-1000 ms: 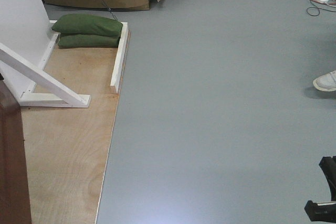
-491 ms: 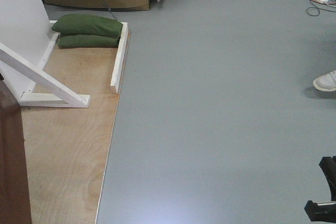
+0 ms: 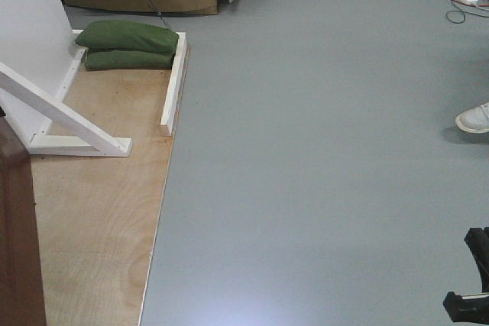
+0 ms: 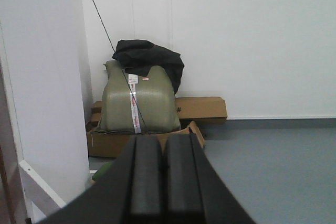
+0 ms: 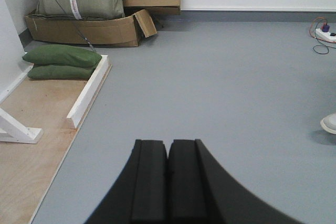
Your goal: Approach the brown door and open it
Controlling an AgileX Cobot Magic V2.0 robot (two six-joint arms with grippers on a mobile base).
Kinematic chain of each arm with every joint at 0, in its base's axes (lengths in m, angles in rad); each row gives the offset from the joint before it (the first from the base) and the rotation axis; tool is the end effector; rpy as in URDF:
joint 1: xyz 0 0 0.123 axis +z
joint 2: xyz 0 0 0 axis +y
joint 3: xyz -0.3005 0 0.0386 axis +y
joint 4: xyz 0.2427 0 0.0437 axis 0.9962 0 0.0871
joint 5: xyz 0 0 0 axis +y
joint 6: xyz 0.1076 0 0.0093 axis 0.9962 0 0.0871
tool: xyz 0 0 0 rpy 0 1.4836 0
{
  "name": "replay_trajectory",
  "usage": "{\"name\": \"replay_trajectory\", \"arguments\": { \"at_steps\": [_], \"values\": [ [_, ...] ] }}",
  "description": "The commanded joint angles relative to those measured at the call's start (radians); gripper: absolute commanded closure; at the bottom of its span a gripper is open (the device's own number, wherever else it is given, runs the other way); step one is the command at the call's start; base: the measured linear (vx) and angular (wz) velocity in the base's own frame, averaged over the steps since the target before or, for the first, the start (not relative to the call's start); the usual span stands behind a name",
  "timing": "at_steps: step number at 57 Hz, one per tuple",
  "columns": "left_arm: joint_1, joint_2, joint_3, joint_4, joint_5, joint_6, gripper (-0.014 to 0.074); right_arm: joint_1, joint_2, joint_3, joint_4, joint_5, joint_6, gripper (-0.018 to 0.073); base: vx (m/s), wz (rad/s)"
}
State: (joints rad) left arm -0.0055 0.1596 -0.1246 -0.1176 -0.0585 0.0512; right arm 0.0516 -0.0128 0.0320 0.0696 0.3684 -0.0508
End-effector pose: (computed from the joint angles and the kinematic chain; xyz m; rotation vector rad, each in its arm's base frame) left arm 0.0609 0.0004 0.2558 -0.0499 1.4599 -0.0535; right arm 0.0455 0.0051 0.1648 -0.0523 1.8701 0.0688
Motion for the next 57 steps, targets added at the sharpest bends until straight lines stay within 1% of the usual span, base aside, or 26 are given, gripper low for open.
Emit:
{"name": "replay_trajectory", "arguments": {
  "at_steps": [1,2,4,15,20,27,30,36,48,57],
  "values": [
    [-0.002,0.015,-0.037,-0.044,-0.096,-0.067,0.0530,0.002,-0.006,0.004,-0.003,-0.078,-0.006,0.0559,0.00,0.00],
    [-0.002,0.015,-0.037,-0.067,-0.099,-0.111,0.0530,0.002,-0.006,0.004,-0.003,-0.078,-0.006,0.0559,0.00,0.00],
    [0.001,0.015,-0.037,-0.078,-0.110,-0.134,0.0530,0.002,-0.006,0.004,-0.003,-0.078,-0.006,0.0559,0.00,0.00],
    [0.052,0.015,-0.038,-0.077,-0.217,-0.131,0.0530,0.002,-0.006,0.004,-0.003,-0.078,-0.006,0.0559,0.00,0.00],
    [0.075,0.015,-0.055,-0.076,-0.242,-0.110,0.0530,0.002,-0.006,0.004,-0.003,-0.078,-0.006,0.0559,0.00,0.00],
    [0.080,0.018,-0.107,-0.075,-0.227,-0.030,0.0530,0.002,-0.006,0.004,-0.003,-0.078,-0.006,0.0559,0.00,0.00],
    [0.080,0.033,-0.129,-0.077,-0.225,-0.009,0.0530,0.002,-0.006,0.004,-0.003,-0.078,-0.006,0.0559,0.00,0.00],
    [0.080,0.073,-0.165,-0.077,-0.222,0.008,0.0530,0.002,-0.006,0.004,-0.003,-0.078,-0.006,0.0559,0.00,0.00],
    [0.080,0.146,-0.263,-0.077,-0.109,0.015,0.0530,0.002,-0.006,0.004,-0.003,-0.078,-0.006,0.0559,0.00,0.00],
    [0.080,0.174,-0.333,-0.078,-0.086,0.015,0.0530,0.002,-0.006,0.004,-0.003,-0.078,-0.006,0.0559,0.00,0.00]
  ]
}}
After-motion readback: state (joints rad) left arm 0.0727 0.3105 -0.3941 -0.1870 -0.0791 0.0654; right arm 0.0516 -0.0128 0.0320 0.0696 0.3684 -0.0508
